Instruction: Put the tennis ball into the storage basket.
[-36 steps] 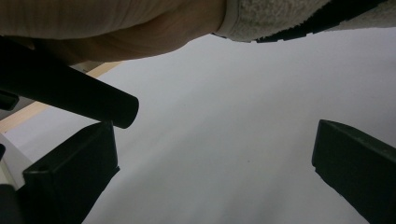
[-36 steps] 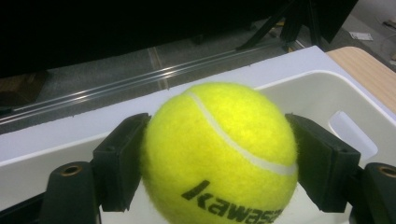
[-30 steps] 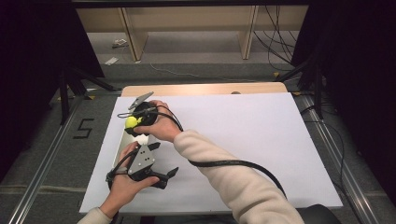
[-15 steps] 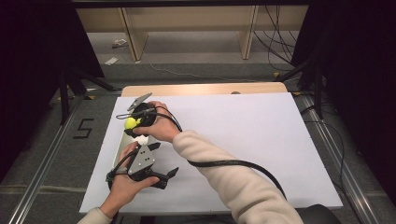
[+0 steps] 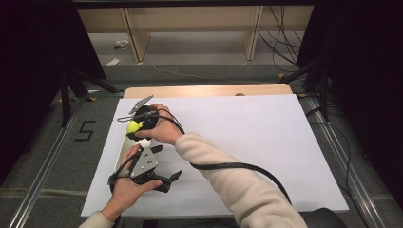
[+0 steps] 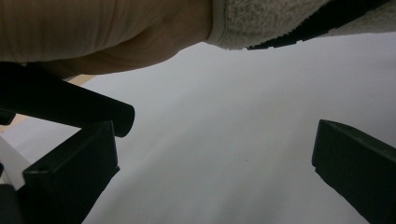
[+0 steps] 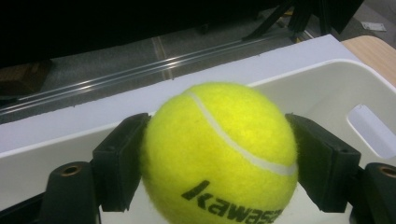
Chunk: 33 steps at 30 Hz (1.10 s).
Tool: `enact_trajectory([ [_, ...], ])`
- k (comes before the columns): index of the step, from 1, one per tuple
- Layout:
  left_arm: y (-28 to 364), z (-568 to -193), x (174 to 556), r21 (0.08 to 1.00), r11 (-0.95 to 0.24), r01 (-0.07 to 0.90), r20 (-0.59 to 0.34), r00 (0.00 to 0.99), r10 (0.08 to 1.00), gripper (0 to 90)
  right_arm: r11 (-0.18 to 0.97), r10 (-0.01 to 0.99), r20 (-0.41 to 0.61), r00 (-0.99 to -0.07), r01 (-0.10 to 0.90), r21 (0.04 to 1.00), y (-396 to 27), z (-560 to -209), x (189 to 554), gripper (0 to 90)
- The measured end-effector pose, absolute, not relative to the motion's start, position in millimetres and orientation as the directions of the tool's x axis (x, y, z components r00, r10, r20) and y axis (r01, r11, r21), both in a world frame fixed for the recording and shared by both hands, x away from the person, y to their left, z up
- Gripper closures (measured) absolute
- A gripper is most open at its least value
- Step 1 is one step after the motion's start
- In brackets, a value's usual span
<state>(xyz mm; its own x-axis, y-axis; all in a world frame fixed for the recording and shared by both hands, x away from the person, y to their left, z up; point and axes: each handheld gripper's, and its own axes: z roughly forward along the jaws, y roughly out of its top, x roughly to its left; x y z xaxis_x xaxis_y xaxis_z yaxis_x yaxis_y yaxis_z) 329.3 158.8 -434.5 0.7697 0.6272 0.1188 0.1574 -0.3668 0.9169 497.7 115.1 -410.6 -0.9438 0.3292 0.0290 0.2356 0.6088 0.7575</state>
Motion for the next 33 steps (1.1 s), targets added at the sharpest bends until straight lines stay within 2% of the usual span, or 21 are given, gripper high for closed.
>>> enact_trajectory([
  [33, 158.4, -434.7, 329.1, 0.916, -0.367, 0.159, 0.117, 0.771, 0.626, 0.0, 0.638, 0.335, 0.033, -0.941, 0.253, 0.727, 117.2, -421.3, 500.1, 25.4],
])
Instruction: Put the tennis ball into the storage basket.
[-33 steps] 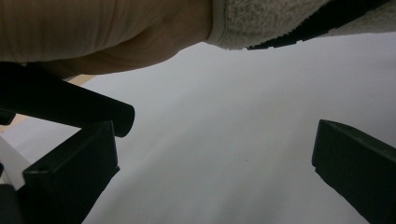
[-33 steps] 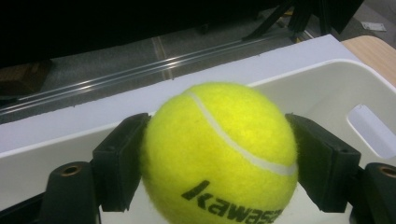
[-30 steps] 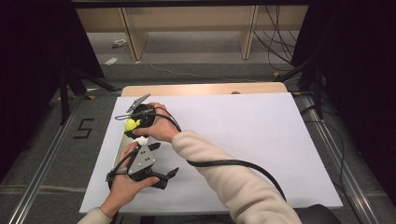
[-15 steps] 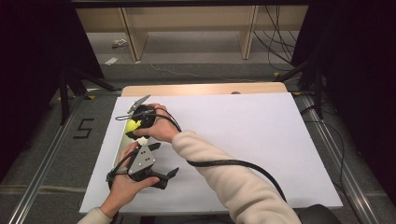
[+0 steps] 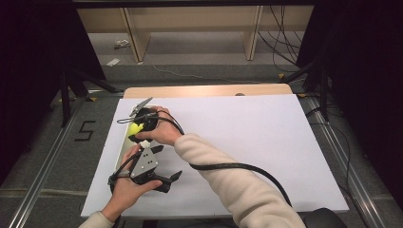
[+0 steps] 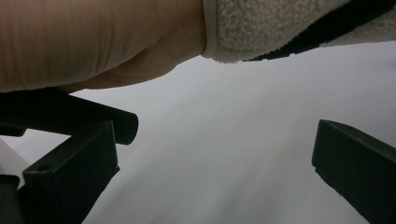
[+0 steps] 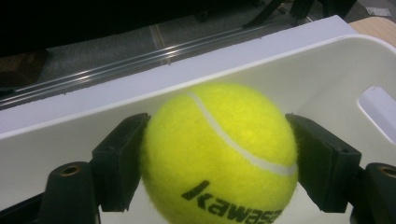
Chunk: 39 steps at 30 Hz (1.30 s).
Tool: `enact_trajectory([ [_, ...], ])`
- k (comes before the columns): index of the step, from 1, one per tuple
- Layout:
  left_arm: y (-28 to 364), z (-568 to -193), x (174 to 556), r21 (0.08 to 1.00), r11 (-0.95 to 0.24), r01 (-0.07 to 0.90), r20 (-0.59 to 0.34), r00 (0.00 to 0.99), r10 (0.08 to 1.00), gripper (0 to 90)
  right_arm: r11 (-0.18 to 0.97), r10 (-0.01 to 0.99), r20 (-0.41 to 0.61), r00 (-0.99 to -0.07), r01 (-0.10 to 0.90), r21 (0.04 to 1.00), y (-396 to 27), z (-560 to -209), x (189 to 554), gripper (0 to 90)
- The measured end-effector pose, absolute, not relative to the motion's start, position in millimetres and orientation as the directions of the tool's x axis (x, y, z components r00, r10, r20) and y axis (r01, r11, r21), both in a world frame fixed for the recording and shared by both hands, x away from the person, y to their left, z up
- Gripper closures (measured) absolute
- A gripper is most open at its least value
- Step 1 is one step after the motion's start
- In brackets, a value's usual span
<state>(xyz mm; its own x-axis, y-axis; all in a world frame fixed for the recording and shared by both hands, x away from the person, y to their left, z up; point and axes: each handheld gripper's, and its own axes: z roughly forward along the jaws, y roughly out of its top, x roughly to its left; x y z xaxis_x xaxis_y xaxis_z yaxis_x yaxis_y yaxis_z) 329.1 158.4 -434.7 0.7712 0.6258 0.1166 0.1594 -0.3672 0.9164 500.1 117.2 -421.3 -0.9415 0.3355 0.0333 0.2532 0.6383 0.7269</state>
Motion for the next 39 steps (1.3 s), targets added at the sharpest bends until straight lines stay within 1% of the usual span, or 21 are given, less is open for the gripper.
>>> enact_trajectory([
  [19, 158.6, -434.5, 329.2, 0.916, -0.370, 0.157, 0.120, 0.772, 0.624, 0.0, 0.646, 0.341, 0.030, -0.940, 0.258, 0.719, 118.4, -421.2, 499.9, 24.4],
  [21, 158.6, -434.5, 329.2, 0.916, -0.369, 0.157, 0.120, 0.772, 0.624, 0.0, 0.639, 0.345, 0.028, -0.938, 0.256, 0.725, 118.6, -421.2, 499.7, 23.5],
  [25, 158.5, -434.6, 329.1, 0.916, -0.367, 0.160, 0.116, 0.772, 0.625, 0.0, 0.602, 0.358, 0.042, -0.933, 0.265, 0.753, 117.8, -417.0, 501.0, 18.8],
  [30, 158.3, -434.6, 329.0, 0.916, -0.368, 0.160, 0.116, 0.772, 0.625, 0.0, 0.578, 0.366, 0.053, -0.929, 0.272, 0.769, 113.9, -409.9, 502.8, 17.6],
  [39, 158.7, -434.3, 329.3, 0.916, -0.369, 0.155, 0.121, 0.772, 0.624, 0.0, 0.563, 0.371, 0.039, -0.928, 0.259, 0.785, 99.5, -401.4, 504.3, 17.3],
])
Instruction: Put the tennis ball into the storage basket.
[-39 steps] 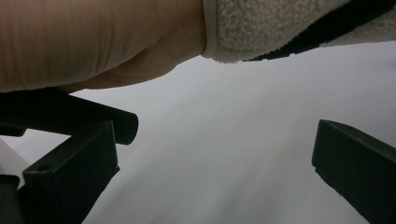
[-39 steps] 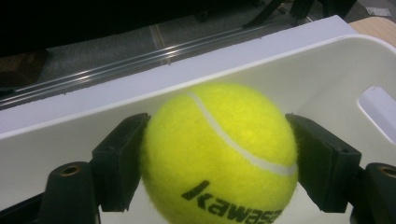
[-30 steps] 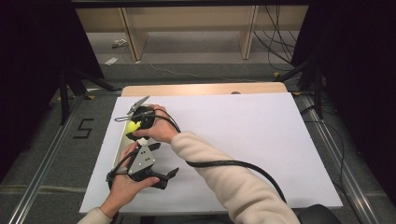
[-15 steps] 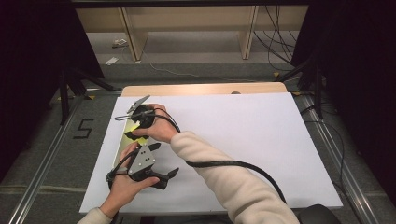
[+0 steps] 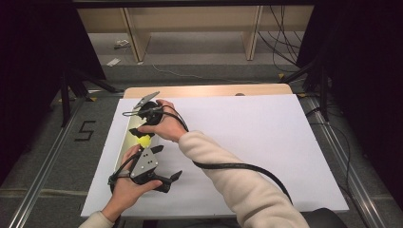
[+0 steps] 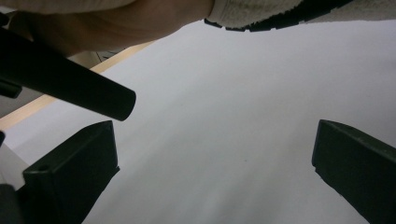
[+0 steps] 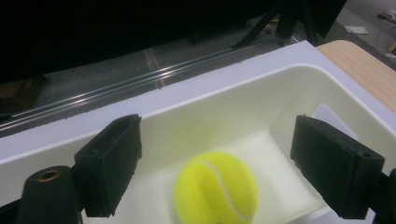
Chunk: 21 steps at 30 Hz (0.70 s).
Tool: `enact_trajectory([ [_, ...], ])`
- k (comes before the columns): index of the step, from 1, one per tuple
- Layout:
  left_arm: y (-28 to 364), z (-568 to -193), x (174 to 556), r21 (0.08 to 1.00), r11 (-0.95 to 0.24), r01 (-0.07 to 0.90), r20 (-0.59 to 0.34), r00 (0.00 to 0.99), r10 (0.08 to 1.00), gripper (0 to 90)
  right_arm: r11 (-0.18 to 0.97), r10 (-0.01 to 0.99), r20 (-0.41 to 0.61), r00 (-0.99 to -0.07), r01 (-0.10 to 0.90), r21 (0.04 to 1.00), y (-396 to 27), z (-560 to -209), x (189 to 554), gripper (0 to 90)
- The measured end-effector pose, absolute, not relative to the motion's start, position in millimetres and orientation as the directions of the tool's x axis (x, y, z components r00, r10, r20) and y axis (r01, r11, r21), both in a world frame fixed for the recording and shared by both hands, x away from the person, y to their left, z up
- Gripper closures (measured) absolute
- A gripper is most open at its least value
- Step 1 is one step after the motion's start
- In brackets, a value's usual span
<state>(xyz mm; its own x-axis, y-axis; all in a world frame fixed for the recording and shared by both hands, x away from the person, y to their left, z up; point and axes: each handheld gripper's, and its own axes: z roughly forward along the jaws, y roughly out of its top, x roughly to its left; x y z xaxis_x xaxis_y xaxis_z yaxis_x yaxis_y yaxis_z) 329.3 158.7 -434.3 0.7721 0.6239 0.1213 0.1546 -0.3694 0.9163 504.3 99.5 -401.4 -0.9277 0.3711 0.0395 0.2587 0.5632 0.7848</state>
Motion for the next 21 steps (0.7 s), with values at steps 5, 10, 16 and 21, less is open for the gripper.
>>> enact_trajectory([
  [5, 158.7, -434.4, 329.3, 0.917, -0.368, 0.156, 0.119, 0.771, 0.626, 0.0, 0.557, 0.381, 0.037, -0.924, 0.261, 0.789, 89.7, -398.7, 505.2, 17.5],
  [10, 159.0, -434.3, 329.2, 0.917, -0.366, 0.157, 0.118, 0.771, 0.626, 0.0, 0.543, 0.391, 0.035, -0.920, 0.261, 0.798, 80.5, -394.7, 505.7, 17.7],
  [16, 159.0, -434.2, 328.9, 0.918, -0.362, 0.160, 0.114, 0.770, 0.628, 0.0, 0.541, 0.401, 0.037, -0.915, 0.269, 0.797, 71.3, -392.9, 504.0, 17.8],
  [21, 159.1, -434.2, 329.0, 0.919, -0.361, 0.160, 0.114, 0.769, 0.630, 0.0, 0.534, 0.417, 0.041, -0.908, 0.281, 0.797, 61.6, -391.8, 504.4, 17.9],
])
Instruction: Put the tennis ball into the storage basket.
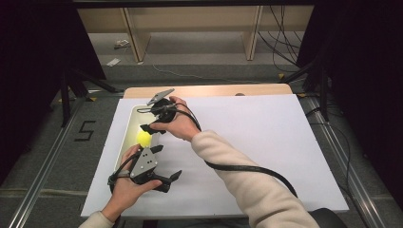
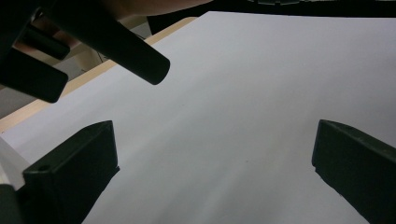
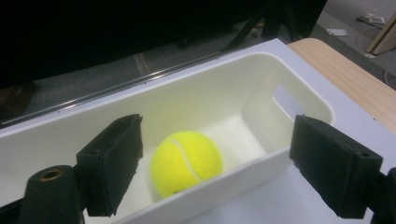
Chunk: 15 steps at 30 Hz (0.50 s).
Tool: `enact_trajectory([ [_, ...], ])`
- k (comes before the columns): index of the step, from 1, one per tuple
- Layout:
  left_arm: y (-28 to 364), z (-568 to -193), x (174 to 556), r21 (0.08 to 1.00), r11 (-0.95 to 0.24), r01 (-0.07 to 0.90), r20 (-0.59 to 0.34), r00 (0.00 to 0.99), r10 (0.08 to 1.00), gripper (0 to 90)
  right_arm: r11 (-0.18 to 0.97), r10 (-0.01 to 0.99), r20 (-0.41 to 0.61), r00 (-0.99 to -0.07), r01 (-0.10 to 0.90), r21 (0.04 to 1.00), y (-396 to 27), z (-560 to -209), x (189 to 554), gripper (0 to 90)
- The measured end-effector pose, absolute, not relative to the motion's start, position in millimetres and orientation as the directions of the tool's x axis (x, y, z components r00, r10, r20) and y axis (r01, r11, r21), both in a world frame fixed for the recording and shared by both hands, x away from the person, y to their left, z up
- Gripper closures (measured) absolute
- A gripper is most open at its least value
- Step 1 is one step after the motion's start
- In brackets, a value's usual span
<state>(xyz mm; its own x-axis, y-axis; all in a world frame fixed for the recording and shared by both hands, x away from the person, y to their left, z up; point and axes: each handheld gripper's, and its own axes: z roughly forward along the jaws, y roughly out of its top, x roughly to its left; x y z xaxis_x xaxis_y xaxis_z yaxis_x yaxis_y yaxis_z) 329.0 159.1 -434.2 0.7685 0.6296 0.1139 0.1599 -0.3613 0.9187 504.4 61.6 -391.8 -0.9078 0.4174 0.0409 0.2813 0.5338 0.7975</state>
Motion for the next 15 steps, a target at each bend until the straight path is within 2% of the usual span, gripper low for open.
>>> enact_trajectory([
  [15, 159.4, -434.1, 328.9, 0.918, -0.362, 0.160, 0.115, 0.767, 0.631, 0.0, 0.516, 0.451, 0.043, -0.892, 0.300, 0.802, 36.0, -389.8, 502.7, 18.4],
])
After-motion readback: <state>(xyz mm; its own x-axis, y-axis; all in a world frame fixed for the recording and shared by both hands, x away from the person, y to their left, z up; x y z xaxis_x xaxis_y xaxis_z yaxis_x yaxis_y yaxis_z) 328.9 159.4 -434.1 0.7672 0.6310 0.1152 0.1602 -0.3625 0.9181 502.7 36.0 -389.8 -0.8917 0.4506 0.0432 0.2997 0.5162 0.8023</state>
